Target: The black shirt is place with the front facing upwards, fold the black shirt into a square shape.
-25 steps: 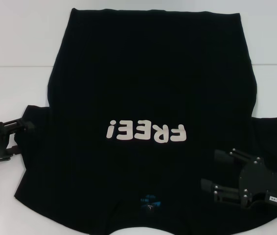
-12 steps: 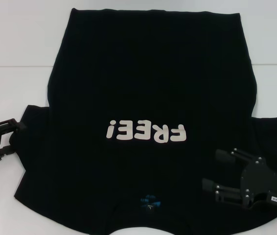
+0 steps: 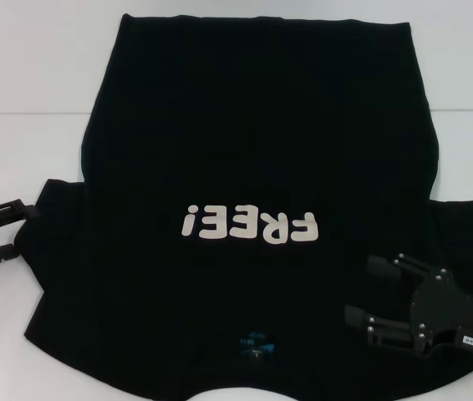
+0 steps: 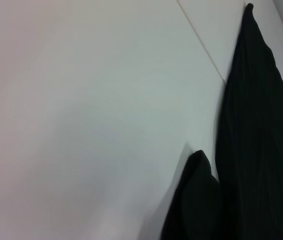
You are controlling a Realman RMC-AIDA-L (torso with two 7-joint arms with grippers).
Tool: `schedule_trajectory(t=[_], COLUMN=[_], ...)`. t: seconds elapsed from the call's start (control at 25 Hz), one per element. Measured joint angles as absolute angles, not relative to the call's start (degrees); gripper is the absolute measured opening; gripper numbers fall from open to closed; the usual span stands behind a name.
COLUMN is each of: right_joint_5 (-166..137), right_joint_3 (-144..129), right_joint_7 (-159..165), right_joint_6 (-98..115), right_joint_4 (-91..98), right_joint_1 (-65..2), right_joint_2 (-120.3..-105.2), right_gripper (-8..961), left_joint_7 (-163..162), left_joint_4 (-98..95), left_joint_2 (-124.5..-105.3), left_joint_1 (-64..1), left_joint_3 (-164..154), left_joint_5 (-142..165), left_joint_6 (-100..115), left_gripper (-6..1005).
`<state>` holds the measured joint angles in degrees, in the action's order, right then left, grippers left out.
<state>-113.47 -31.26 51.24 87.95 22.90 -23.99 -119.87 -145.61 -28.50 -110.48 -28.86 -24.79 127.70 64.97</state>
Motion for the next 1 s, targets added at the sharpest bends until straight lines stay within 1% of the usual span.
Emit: schedule_trajectory(t=[0.44,1.0], right_joint_5=[-113.5,-113.5], right_joint_3=[-31.5,-31.3], right_joint_7=[51.2,51.2], right_joint_6=[88.0,88.1], right_joint_4=[22.9,22.9], right_joint_1=[-24.0,-24.1], right_joint_2=[-119.87,-119.87], right_gripper=[896,895], left_joint_7=[-145.6,-144.3], left_joint_4=[-28.1,-29.3], left_joint_2=[-111.05,-111.11], left_joint_1=[-29.9,-29.9], left_joint_3=[-26.3,-27.1], left_joint_5=[127.7,127.7], left_joint_6=[67.9,65.8], left_gripper=[859,848])
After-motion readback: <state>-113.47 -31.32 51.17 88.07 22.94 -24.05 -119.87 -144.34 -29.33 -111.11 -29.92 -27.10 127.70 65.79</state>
